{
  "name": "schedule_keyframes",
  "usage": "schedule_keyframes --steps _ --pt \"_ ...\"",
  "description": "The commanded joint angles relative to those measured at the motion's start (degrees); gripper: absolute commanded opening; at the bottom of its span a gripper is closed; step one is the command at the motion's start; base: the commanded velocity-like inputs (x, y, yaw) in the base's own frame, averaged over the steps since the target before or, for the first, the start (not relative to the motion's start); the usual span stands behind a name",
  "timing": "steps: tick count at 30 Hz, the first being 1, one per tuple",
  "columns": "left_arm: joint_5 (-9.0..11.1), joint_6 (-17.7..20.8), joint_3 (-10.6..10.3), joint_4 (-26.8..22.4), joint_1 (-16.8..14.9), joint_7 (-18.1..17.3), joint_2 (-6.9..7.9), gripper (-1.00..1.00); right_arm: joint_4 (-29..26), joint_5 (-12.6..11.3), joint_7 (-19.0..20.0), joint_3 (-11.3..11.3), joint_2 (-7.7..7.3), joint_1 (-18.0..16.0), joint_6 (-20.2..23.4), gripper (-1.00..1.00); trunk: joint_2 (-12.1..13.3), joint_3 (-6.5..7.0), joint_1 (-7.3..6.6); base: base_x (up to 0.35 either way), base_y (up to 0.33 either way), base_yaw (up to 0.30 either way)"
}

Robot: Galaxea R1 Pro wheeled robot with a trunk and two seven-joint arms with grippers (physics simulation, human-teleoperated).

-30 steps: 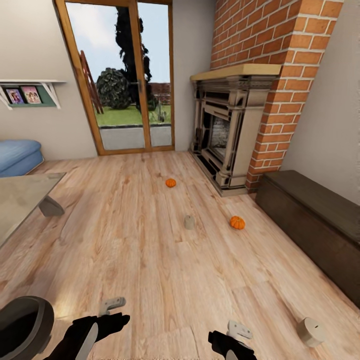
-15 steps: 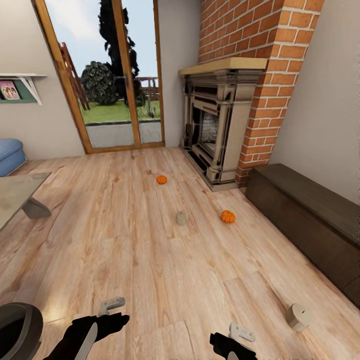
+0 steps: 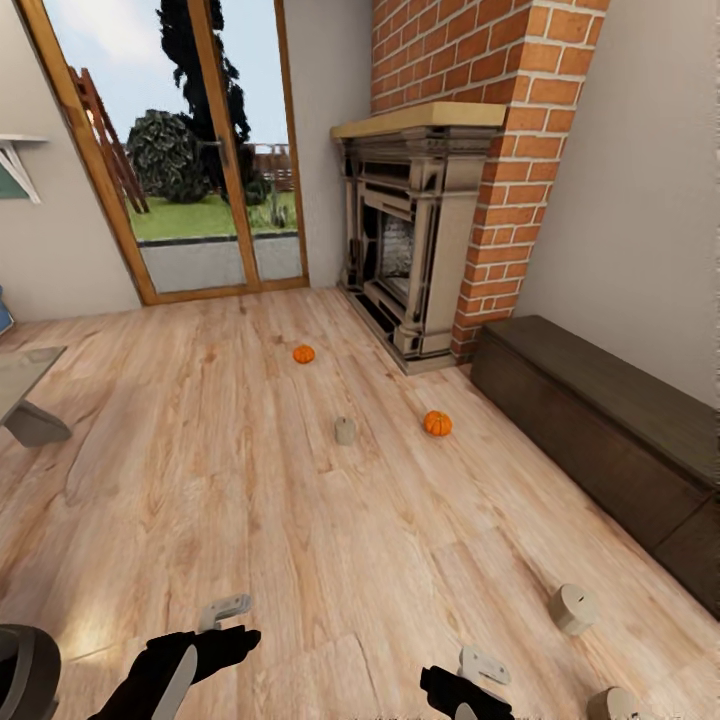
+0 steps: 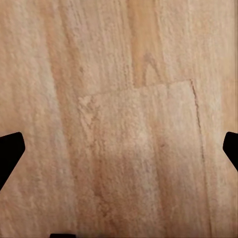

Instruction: Place each of the two pumpkins and all three candles from the living room inside a cabinet in the living room (use any cabinet), then make sure every cabinet is closed, and position the cauldron so it is next to a table in the living room.

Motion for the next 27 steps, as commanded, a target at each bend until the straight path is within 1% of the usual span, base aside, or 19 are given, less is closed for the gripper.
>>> schedule_keyframes --steps 1,9,18,27 --pt "0.01 0.00 -0.02 0.00 0.00 0.01 -0.02 1.00 -0.01 0.00 0.00 0.00 0.03 0.00 -0.01 1.00 0.00 -0.07 0.00 0.000 0.000 -0.154" --pt "0.01 -0.02 -1.41 0.00 0.00 -0.02 0.04 1.00 -0.05 0.32 0.47 0.07 -0.02 0.00 -0.05 1.00 0.00 -0.45 0.00 0.000 0.000 -0.164" --pt "0.01 0.13 -1.57 -0.01 0.00 -0.07 -0.01 1.00 -0.04 0.23 0.46 0.01 0.00 0.00 0.45 1.00 0.00 -0.76 0.00 0.000 0.000 -0.248" --pt "0.01 0.09 -1.66 0.00 0.00 -0.07 -0.02 1.00 -0.05 -0.05 0.39 -0.04 -0.04 0.00 0.69 1.00 0.00 -0.56 0.00 0.000 0.000 -0.268"
